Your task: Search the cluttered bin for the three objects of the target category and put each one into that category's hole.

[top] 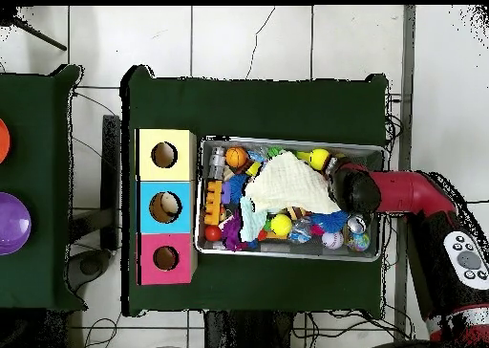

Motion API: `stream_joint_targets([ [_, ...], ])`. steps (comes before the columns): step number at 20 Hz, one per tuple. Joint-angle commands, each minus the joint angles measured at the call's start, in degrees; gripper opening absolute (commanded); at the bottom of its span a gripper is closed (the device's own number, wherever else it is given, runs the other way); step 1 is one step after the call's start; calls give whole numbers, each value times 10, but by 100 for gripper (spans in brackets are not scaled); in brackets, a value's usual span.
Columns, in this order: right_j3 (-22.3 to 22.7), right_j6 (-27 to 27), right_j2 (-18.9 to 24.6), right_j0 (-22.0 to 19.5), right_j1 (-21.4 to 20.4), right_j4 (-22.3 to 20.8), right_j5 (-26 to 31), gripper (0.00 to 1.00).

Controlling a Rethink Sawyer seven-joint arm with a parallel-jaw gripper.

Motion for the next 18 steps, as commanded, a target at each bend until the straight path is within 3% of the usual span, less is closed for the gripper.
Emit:
stream_joint_targets([
  [1,-26,-53,-37,12,59,-47,-1,0],
  [8,-8,-30,-52,29,39,-39,-3,0],
  [9,-9,-35,-51,29,38,-37,-9,100],
  [14,-4,-17,-38,24,34,-34,-59,100],
  [18,12,51,-78,49,12,-32,-113,100],
])
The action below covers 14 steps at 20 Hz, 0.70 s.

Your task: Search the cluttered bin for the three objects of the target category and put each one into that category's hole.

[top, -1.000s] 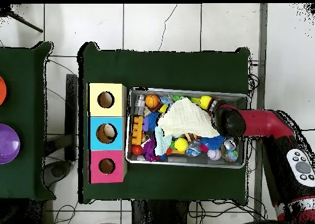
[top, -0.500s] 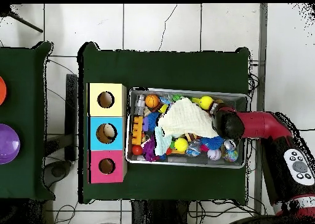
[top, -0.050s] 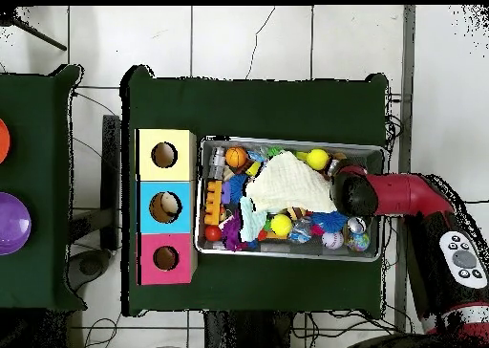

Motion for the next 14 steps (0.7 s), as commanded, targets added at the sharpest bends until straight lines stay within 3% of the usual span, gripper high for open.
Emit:
stream_joint_targets([
  [1,27,55,-38,24,7,-18,-74,100],
  [4,37,45,-41,24,2,-7,-85,100],
  [8,27,18,-19,9,29,-3,-100,100],
  [11,31,-8,32,-28,63,4,-113,100],
  [14,48,-52,101,-79,92,20,-91,100],
])
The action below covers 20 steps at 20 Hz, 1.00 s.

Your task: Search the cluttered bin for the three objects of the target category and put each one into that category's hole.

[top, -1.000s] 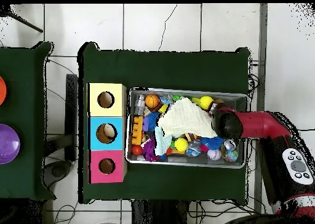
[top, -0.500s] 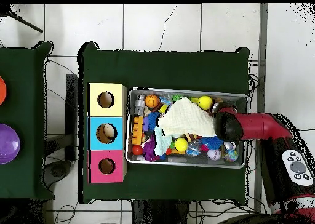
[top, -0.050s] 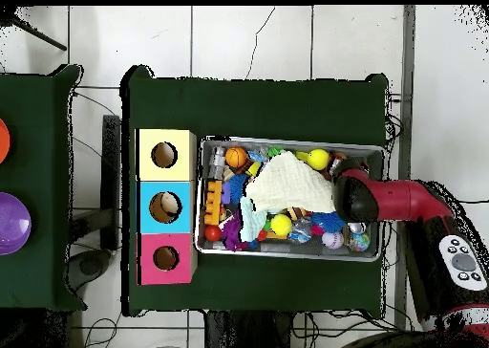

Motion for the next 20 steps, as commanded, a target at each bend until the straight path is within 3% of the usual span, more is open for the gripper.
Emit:
stream_joint_targets([
  [1,47,-63,116,-74,85,24,-2,100],
  [7,55,-115,154,-103,112,57,79,100],
  [11,66,-115,169,-119,128,87,114,100],
  [19,57,-118,148,-99,114,88,144,100],
  [20,56,-117,147,-97,113,87,146,0],
])
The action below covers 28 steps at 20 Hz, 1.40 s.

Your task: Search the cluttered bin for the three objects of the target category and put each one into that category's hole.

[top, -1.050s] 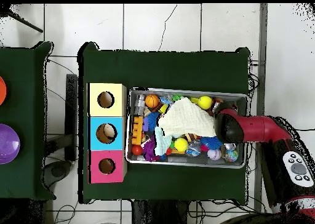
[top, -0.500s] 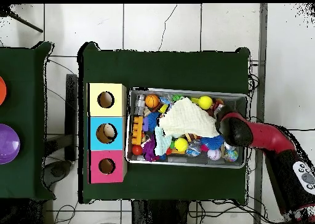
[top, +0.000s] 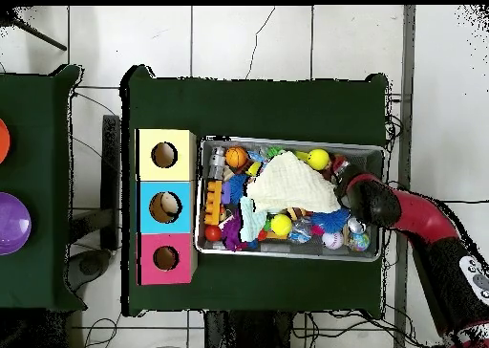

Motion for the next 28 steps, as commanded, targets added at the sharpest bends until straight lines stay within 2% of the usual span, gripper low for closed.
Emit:
stream_joint_targets([
  [1,33,-111,23,38,45,-2,99,0],
  [6,32,-100,4,56,30,-16,91,0],
  [12,36,-68,-27,85,-7,-46,45,0],
  [15,32,12,-118,160,-72,-89,2,0],
  [19,27,102,-251,274,-149,-127,12,0],
  [24,5,187,-388,387,-164,-155,26,0],
  [27,-25,261,-481,463,-145,-184,26,0],
  [28,-26,263,-493,471,-142,-177,26,0],
])
